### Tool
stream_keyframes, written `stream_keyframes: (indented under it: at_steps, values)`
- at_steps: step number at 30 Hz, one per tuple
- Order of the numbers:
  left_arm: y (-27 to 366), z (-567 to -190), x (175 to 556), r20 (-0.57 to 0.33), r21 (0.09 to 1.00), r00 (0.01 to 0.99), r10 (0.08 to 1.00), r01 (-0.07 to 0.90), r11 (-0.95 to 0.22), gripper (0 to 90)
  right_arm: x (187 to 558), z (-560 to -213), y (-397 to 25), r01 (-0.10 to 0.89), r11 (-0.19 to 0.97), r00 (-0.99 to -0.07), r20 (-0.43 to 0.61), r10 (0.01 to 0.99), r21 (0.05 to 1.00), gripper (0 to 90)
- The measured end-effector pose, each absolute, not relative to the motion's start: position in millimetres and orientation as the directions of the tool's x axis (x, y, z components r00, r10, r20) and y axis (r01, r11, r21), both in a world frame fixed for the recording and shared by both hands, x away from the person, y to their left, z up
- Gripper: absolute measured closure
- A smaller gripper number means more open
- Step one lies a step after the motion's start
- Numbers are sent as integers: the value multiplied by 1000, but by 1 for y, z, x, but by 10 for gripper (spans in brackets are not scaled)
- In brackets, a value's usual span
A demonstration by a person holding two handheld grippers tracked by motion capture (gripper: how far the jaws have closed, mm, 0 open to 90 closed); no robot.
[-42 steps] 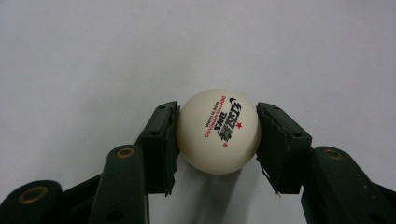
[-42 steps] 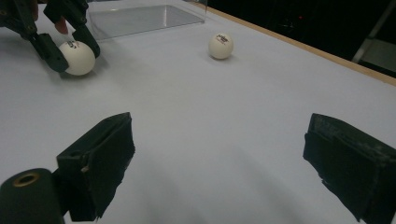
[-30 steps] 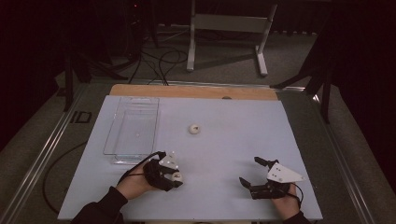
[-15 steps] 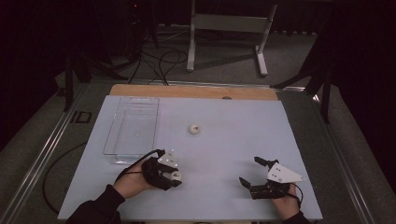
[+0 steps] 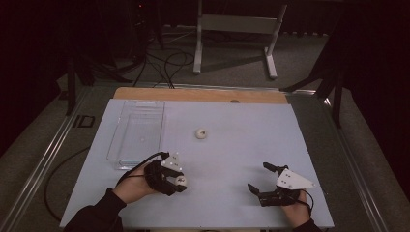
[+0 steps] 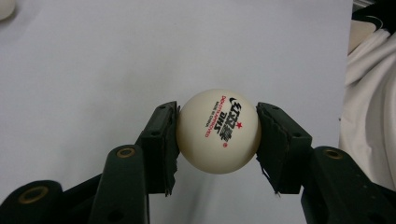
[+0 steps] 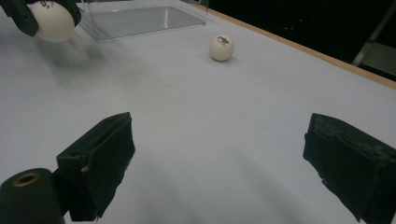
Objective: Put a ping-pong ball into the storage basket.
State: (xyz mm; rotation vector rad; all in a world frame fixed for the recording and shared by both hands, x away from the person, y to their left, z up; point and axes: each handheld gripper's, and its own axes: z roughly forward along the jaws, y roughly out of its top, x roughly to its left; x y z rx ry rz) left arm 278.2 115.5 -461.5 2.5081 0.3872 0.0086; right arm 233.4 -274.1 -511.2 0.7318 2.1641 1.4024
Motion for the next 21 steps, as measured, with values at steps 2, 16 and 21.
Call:
stream_keyframes:
  at_steps: [2,16,21]
  values:
    - [116,-458,278,-83,564,959,270,269,-781,521,233,-511,-274,185,340,-755,-88,649,922,85]
    - [121,-441,279,-74,574,963,261,255,-778,520,233,-511,-274,176,343,-759,-95,644,923,86]
    - [122,-436,279,-67,576,965,254,245,-780,520,233,-511,-273,177,341,-759,-92,644,923,85]
